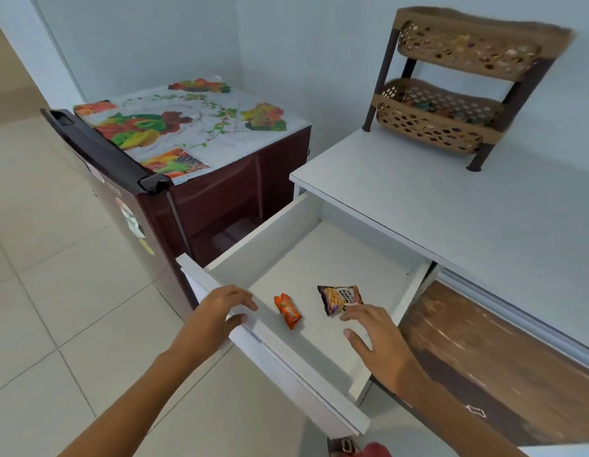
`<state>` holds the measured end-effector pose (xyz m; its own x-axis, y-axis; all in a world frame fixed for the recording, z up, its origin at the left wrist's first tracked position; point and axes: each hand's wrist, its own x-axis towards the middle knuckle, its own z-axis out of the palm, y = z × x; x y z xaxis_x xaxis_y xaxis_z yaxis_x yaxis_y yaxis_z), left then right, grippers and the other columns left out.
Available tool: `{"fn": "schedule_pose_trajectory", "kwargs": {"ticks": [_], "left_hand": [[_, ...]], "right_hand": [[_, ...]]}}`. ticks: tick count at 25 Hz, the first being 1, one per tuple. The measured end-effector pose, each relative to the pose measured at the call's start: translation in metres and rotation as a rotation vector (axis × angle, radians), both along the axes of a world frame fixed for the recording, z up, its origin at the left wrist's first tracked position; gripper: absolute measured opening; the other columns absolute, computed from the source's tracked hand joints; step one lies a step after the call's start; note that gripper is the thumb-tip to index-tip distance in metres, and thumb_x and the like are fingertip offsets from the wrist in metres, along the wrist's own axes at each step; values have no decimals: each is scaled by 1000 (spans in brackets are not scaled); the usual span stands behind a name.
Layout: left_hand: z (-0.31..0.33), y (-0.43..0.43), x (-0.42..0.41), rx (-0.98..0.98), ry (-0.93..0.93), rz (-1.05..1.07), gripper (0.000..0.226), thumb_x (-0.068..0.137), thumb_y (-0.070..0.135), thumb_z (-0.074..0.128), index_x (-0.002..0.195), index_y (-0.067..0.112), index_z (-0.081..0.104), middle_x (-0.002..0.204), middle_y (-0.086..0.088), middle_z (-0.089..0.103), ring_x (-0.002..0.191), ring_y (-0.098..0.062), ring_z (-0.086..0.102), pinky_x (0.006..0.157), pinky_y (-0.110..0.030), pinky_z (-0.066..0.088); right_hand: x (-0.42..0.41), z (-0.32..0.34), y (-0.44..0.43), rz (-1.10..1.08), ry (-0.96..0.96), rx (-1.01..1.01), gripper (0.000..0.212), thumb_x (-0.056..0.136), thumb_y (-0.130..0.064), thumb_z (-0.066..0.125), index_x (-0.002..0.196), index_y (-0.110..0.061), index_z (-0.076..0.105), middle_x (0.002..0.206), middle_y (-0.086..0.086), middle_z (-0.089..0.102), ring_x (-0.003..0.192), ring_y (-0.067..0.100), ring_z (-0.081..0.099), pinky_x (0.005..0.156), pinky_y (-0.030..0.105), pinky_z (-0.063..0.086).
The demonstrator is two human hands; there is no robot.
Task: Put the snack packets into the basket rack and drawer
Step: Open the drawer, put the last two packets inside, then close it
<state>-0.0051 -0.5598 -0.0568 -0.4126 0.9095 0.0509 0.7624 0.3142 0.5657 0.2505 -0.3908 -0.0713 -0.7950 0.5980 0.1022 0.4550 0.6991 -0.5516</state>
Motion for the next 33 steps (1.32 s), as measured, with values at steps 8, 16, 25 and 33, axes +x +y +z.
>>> {"fn": "schedule_pose_trajectory", "kwargs": {"ticks": [8,16,25,33], "left_hand": [[-14,-4,-8,22,-109,-150,25,75,19,73,100,20,74,107,1,71,112,-20,57,95,-25,35],[-23,16,-6,51,-207,-17,23,66,2,78,86,13,78,91,-8,74,91,-17,63,81,12,27],[-29,70,-6,87,-233,-10,18,71,3,75,87,11,77,90,-7,75,84,-18,67,116,-31,22],[-23,157,-6,57,-245,-42,20,76,1,71,92,13,76,94,-10,70,80,-15,65,83,15,19]], "right_hand": [[-23,-19,-102,-102,72,-259,22,83,-37,65,104,-39,58,115,-28,48,116,-11,37,93,5,27],[-30,-24,-108,-125,3,-3,27,93,-19,54,119,-26,56,123,-6,61,120,11,49,109,14,18],[-31,-31,-52,-116,-12,189,28,84,-10,67,111,-19,66,103,3,69,97,15,65,109,46,34],[-29,-42,35,-156,-13,203,27,89,-15,60,115,-23,60,114,3,64,110,22,57,105,34,38]]}}
